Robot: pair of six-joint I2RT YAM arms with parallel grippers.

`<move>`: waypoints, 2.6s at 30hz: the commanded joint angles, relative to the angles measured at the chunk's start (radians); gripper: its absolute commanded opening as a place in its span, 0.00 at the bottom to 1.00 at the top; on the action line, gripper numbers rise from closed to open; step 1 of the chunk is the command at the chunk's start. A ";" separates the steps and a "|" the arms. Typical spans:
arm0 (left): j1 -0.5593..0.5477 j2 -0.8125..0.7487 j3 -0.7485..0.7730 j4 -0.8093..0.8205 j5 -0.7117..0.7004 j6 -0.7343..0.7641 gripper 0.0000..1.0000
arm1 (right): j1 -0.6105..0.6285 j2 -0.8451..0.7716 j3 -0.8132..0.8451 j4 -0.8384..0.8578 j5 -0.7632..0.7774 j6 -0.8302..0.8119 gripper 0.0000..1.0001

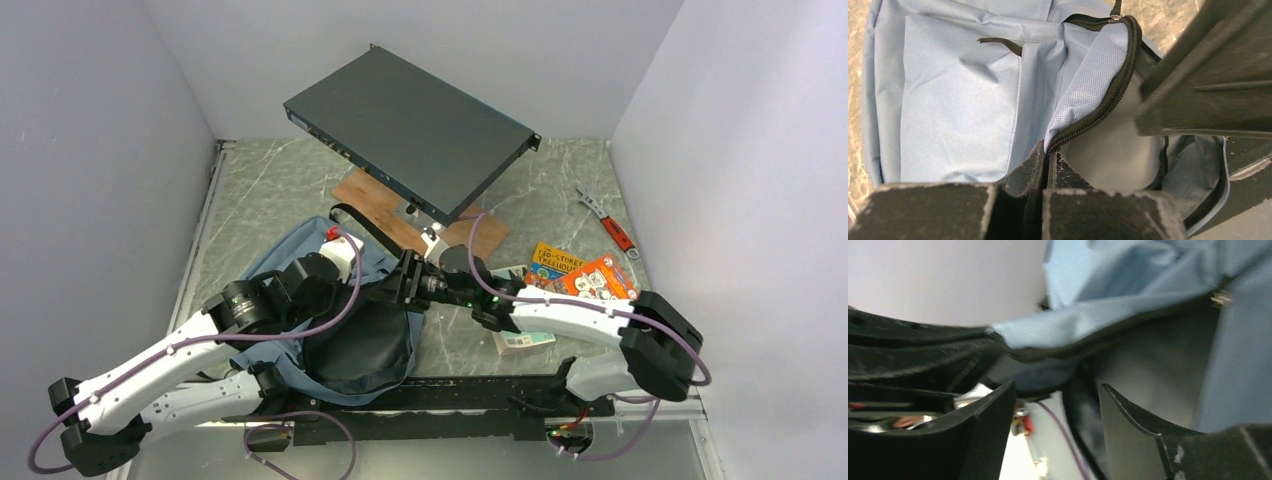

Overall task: Pack the student bag
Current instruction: Adjust the student bag at the center of the board, then pick up the book from the center of the board.

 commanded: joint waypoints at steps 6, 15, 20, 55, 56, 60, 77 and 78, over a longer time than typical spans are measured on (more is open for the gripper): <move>0.004 0.011 -0.039 0.144 -0.123 0.092 0.00 | -0.014 -0.414 -0.033 -0.470 0.350 -0.527 0.88; 0.005 0.048 -0.072 0.212 -0.143 0.129 0.00 | -0.050 -0.658 -0.092 -0.902 0.888 -0.507 0.99; 0.005 0.022 -0.086 0.223 -0.154 0.138 0.00 | -0.080 -0.719 -0.105 -1.008 0.955 -0.438 0.99; 0.064 -0.112 -0.179 0.356 -0.076 0.256 0.00 | -1.883 -0.680 -0.405 -0.741 -0.011 -0.500 0.99; 0.067 -0.112 -0.180 0.357 -0.070 0.257 0.00 | -1.900 -0.687 -0.430 -0.719 -0.035 -0.489 0.99; 0.075 -0.120 -0.184 0.357 -0.063 0.256 0.00 | -1.973 -0.708 -0.525 -0.611 -0.168 -0.462 0.99; 0.096 -0.113 -0.185 0.360 -0.034 0.254 0.00 | -2.135 -0.763 -0.701 -0.352 -0.458 -0.459 0.59; 0.095 -0.117 -0.186 0.362 -0.034 0.255 0.00 | -2.135 -0.767 -0.702 -0.352 -0.455 -0.460 0.55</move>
